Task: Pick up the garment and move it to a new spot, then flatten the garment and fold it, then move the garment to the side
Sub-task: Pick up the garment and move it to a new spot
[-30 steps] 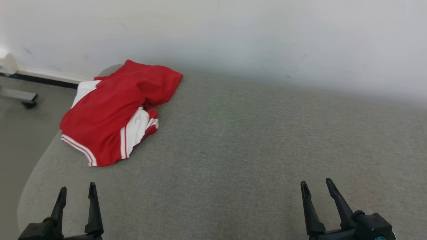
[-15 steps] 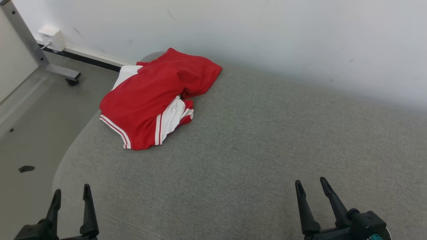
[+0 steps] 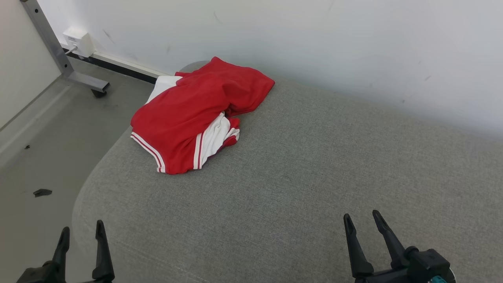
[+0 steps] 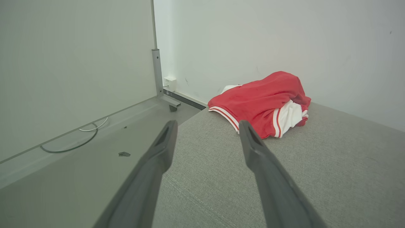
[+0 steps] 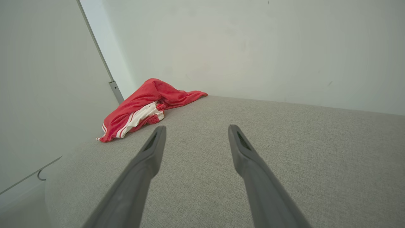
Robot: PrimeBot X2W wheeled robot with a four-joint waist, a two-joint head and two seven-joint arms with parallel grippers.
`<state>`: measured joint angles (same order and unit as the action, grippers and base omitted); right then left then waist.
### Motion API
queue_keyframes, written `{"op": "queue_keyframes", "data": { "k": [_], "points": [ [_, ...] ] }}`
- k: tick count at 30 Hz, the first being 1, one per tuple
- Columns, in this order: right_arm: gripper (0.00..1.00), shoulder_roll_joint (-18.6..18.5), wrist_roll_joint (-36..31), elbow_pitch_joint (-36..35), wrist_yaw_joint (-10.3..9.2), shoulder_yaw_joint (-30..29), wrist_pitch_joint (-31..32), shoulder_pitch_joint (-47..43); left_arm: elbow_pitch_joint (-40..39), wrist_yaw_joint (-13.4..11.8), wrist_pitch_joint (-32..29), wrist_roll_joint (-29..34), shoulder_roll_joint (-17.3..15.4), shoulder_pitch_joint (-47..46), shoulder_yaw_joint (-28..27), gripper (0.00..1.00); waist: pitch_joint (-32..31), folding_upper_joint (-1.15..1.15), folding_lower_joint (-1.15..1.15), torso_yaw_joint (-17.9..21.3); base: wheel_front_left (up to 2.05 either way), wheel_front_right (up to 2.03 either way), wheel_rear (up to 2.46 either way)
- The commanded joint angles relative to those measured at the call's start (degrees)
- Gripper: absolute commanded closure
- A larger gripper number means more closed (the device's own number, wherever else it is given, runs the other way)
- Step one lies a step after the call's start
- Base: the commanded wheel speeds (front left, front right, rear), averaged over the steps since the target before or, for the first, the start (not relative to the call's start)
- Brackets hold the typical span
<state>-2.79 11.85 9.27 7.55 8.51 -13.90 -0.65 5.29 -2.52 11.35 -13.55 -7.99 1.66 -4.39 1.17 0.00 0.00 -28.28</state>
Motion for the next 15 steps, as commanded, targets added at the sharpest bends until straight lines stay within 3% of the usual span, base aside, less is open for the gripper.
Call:
{"op": "queue_keyframes", "data": {
  "k": [1,8,15],
  "points": [
    [0.0,-0.17,0.23,0.09,-0.12,0.05,-0.24,0.14,0.1,-0.12,0.0,-0.13,-0.23,0.33,0.1,0.0,0.15,0.0,0.0,0.13,0.0,0.0,0.0],
    [0.0,-0.17,-1.55,-0.4,-0.12,-0.85,0.55,1.45,1.1,1.0,0.3,-1.73,-0.78,-3.5,0.09,0.0,2.67,0.0,0.0,2.72,0.0,0.0,0.0],
    [0.0,-0.17,-4.0,-1.73,-0.12,-2.84,1.27,3.37,2.58,3.24,0.49,-3.14,-3.52,-13.86,-0.21,0.0,7.98,0.0,0.0,8.81,0.0,0.0,0.0]
  ]
}}
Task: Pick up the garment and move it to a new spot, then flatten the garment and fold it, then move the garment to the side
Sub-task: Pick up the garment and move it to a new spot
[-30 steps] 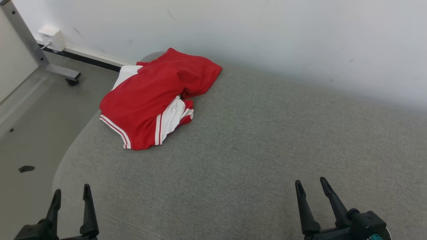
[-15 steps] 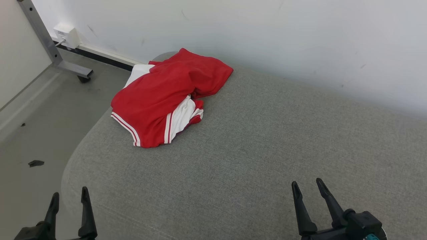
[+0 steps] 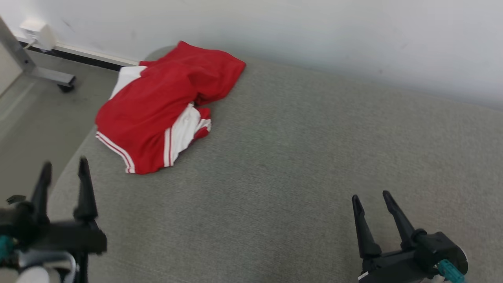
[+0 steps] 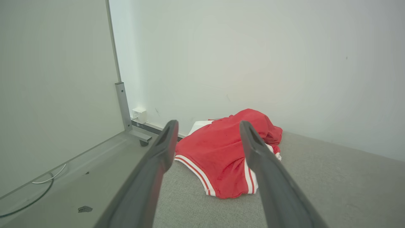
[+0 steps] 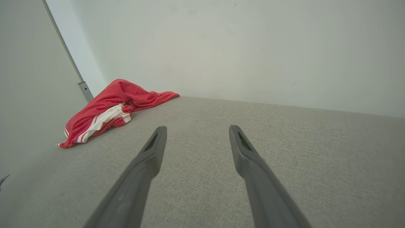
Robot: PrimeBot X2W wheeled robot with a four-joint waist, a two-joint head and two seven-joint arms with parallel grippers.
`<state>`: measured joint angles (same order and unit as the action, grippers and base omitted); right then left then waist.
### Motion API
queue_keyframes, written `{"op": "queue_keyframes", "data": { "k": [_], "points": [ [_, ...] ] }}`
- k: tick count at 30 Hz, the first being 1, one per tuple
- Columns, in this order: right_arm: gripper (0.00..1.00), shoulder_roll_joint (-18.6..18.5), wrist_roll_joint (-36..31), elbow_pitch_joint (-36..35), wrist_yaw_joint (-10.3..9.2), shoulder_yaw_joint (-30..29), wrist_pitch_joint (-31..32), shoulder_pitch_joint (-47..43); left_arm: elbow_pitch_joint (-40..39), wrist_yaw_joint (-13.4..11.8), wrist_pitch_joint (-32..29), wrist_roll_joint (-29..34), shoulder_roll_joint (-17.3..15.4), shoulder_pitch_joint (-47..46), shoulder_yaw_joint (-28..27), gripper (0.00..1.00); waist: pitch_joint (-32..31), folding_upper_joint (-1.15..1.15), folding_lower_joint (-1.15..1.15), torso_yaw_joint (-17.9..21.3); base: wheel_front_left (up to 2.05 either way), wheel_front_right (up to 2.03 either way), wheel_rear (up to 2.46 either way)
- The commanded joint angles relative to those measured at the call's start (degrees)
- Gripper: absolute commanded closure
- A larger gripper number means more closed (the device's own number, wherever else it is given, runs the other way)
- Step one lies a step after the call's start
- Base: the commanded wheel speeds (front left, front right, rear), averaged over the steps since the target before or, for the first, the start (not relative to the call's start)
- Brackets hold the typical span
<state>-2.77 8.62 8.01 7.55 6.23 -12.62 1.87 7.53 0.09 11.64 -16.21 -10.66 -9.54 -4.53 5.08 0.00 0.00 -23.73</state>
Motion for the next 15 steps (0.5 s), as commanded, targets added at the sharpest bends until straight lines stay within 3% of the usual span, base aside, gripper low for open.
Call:
{"op": "queue_keyframes", "data": {
  "k": [1,8,15],
  "points": [
    [0.0,-0.18,-1.14,-0.73,-0.12,-0.98,0.08,1.18,0.63,1.15,0.05,-0.83,-1.37,-4.59,-0.21,0.0,5.06,0.0,0.0,5.24,0.0,0.0,0.0],
    [0.0,-0.19,-3.83,-3.39,-0.12,-4.57,-0.19,3.59,1.43,2.71,-0.87,-2.83,-6.32,-16.11,-2.78,0.0,11.96,0.0,0.0,12.31,0.0,0.0,0.0],
    [0.0,-0.17,-5.22,-6.54,-0.12,-9.81,-1.18,5.58,5.27,3.9,-2.29,-5.23,-13.31,-28.61,-6.54,0.0,19.09,0.0,0.0,19.02,0.0,0.0,0.0]
  ]
}}
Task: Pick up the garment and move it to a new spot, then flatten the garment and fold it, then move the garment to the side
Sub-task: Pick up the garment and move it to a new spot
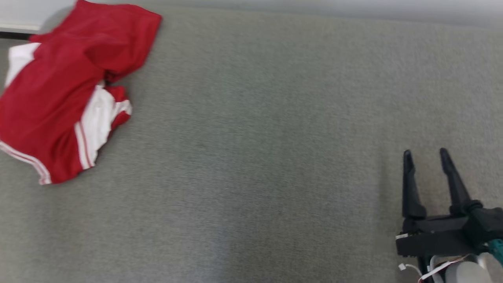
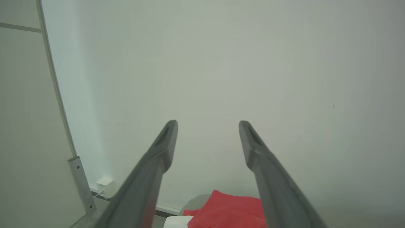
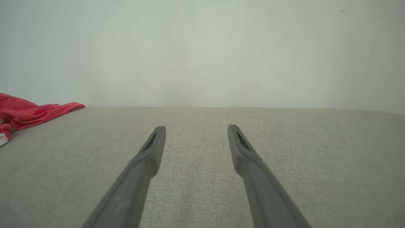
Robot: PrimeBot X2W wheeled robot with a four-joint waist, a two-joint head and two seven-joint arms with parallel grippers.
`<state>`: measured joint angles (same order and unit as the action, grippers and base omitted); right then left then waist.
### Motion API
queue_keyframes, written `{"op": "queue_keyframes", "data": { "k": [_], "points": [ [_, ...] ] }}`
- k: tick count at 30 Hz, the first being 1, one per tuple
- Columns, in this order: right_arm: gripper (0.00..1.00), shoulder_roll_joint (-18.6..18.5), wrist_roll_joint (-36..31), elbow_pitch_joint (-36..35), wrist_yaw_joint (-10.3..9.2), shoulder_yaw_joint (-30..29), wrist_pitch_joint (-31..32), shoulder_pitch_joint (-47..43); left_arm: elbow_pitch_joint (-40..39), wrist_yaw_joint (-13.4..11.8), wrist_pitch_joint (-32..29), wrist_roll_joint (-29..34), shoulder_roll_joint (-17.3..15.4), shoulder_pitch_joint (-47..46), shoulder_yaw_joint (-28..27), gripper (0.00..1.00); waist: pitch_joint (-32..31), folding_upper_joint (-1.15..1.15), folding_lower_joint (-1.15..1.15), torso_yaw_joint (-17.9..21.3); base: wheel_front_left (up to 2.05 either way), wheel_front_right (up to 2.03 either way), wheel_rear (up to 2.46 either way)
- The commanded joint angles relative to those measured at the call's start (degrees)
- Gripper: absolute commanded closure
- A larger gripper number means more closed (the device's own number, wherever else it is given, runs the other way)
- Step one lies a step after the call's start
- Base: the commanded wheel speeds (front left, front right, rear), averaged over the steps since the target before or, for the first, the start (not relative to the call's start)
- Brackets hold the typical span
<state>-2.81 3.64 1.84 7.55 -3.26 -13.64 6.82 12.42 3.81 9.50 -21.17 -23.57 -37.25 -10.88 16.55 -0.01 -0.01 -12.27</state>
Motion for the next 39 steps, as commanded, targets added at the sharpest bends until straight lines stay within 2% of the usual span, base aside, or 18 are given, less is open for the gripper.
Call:
{"op": "queue_keyframes", "data": {
  "k": [1,6,14,19,28,29,30,31,39],
  "points": [
    [0.0,-0.12,-0.26,-0.59,-0.12,-0.9,-0.36,0.88,1.67,0.5,-0.45,-0.19,-1.72,-2.32,-0.24,0.0,8.36,0.01,0.01,8.31,0.0,0.0,0.0],
    [0.0,-0.09,-0.61,-1.76,-0.12,-4.01,-1.0,1.39,8.75,1.7,-1.97,-2.3,-4.19,-9.14,0.16,0.0,10.46,0.01,0.01,10.3,0.0,0.0,0.0],
    [0.0,-0.08,-0.63,-2.48,-0.12,-4.06,-1.36,2.08,21.67,3.16,-6.36,-2.65,-7.96,-14.58,3.98,0.0,11.21,0.01,0.01,11.66,0.0,0.0,0.0],
    [0.0,-0.11,-0.58,-2.46,-0.12,-3.67,-1.49,2.27,29.38,3.61,-10.74,-4.12,-8.58,-16.31,7.54,0.0,11.29,0.01,0.01,12.01,0.0,0.0,0.0],
    [0.0,-0.1,0.2,-1.82,-0.12,-2.27,-1.54,2.65,39.97,3.59,-14.51,-9.19,-9.92,-16.83,13.64,0.0,11.25,0.01,0.01,13.49,0.0,0.0,0.0],
    [0.0,-0.11,0.29,-1.74,-0.12,-2.19,-1.55,2.56,40.42,3.59,-13.8,-9.42,-10.17,-17.0,14.15,0.51,11.08,0.01,0.01,13.54,0.0,0.0,0.0],
    [0.0,-0.11,0.38,-1.61,-0.12,-2.1,-1.55,2.42,40.94,3.6,-12.98,-9.73,-10.52,-17.14,14.5,0.93,10.84,0.01,0.01,13.57,0.0,0.0,0.0],
    [0.0,-0.1,0.38,-1.51,-0.12,-2.05,-1.56,2.22,41.37,3.6,-12.22,-9.69,-10.79,-17.26,15.17,1.0,10.56,0.01,0.01,13.53,0.0,0.0,0.0],
    [0.0,-0.1,0.99,-0.52,-0.12,-0.99,-1.6,1.27,43.61,3.6,-5.0,-9.18,-12.14,-19.41,18.45,1.0,6.91,0.01,0.01,12.51,0.0,0.0,0.0]
  ]
}}
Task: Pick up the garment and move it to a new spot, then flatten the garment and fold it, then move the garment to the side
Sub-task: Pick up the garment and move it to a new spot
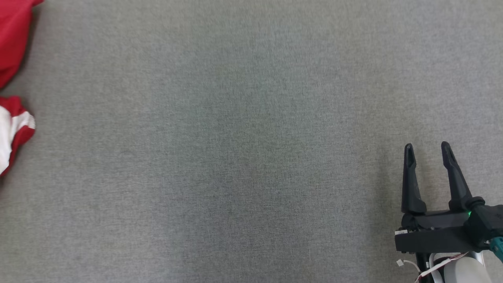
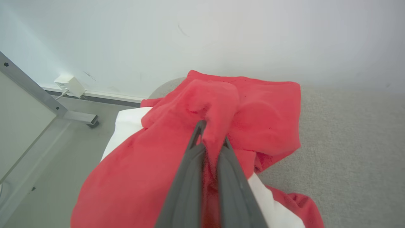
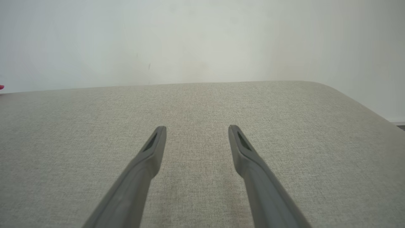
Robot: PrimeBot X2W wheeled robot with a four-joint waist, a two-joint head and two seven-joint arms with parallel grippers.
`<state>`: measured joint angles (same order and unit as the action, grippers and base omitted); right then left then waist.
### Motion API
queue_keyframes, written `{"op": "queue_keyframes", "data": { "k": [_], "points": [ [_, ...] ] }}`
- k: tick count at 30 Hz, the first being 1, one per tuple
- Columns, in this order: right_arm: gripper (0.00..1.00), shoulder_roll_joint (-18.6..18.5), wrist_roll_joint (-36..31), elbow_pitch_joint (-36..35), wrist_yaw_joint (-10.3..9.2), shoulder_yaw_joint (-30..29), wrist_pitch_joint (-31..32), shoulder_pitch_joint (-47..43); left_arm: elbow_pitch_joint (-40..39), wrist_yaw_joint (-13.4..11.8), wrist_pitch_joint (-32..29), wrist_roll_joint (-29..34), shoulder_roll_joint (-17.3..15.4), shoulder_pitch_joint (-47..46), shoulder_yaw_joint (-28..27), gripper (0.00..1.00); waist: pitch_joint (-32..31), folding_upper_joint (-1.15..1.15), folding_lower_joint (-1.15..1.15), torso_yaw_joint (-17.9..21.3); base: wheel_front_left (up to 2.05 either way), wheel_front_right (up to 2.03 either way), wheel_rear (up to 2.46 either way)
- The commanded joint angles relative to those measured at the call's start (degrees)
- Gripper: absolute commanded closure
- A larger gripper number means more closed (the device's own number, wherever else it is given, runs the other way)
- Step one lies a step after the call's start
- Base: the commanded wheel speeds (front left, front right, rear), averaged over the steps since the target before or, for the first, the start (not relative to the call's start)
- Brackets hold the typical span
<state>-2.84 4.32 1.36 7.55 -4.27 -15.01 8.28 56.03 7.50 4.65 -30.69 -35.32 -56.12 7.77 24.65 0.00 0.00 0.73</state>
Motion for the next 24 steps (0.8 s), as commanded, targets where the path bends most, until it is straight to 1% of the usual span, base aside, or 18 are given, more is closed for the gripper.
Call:
{"op": "queue_keyframes", "data": {
  "k": [1,6,12,16,19,24],
  "points": [
    [0.0,-0.07,0.42,0.21,-0.12,0.15,-0.22,-0.29,0.01,-0.09,0.97,0.33,-0.44,-0.95,0.24,1.0,-1.93,0.0,0.0,-0.66,0.0,0.0,0.0],
    [0.0,-0.08,1.44,1.43,-0.12,0.54,-0.16,-1.27,-1.16,-0.09,5.22,0.58,-1.7,-4.2,2.12,1.0,-5.61,0.0,0.0,-1.7,0.0,0.0,0.0],
    [0.0,-0.08,3.56,2.9,-0.12,0.79,-0.15,-2.67,-5.52,-0.09,7.01,2.36,-1.93,-9.23,4.78,1.0,-10.54,0.0,0.0,-1.53,0.0,0.0,0.0],
    [0.0,-0.08,4.92,3.76,-0.12,0.38,-0.16,-3.52,-10.53,-0.19,5.77,4.15,-0.98,-12.25,6.85,1.0,-13.06,0.0,0.0,-0.63,0.0,0.0,0.0],
    [0.0,-0.08,5.61,4.01,-0.12,0.58,-0.16,-3.87,-15.0,-0.19,4.12,4.77,-0.17,-13.84,8.29,1.0,-14.07,0.0,0.0,0.81,0.0,0.0,0.0],
    [0.0,-0.08,6.73,4.1,-0.12,1.27,-0.15,-3.91,-23.13,-0.49,0.96,4.31,2.61,-14.91,10.12,1.0,-14.46,0.0,0.0,4.16,0.0,0.0,0.0]
  ]
}}
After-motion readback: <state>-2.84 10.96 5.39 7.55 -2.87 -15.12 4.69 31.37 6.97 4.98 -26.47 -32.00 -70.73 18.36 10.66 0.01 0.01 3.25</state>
